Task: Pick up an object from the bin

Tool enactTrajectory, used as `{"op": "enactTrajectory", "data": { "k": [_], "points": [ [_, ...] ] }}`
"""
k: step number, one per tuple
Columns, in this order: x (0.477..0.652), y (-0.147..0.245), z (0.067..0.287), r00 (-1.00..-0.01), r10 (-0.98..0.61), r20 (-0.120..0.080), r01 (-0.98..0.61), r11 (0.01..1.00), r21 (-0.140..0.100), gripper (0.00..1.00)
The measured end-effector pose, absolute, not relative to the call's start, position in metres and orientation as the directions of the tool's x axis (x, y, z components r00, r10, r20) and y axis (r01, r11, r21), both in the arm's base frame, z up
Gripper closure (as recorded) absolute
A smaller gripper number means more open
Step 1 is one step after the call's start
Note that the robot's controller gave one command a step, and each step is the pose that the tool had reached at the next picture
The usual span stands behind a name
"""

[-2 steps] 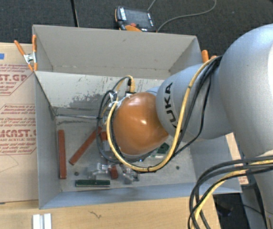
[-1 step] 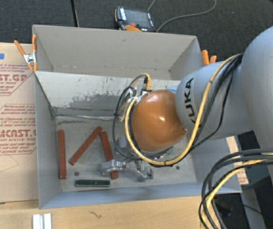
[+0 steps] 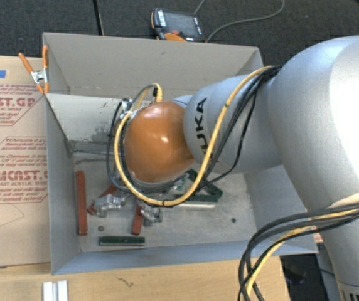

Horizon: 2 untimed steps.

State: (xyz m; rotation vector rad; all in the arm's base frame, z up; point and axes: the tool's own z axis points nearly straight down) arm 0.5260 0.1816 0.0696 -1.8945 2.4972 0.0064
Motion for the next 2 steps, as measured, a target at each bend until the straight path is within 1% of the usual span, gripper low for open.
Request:
{"op": "enactTrajectory", "data": {
  "k": [1,2],
  "points": [
    [0.525,0.177,0.07,-0.274,-0.962,-0.003,-0.962,0.274,0.001,1.0],
    [0.498,0.181,0.242,-0.212,-0.977,-0.007,-0.977,0.212,-0.007,1.0]
  ]
}}
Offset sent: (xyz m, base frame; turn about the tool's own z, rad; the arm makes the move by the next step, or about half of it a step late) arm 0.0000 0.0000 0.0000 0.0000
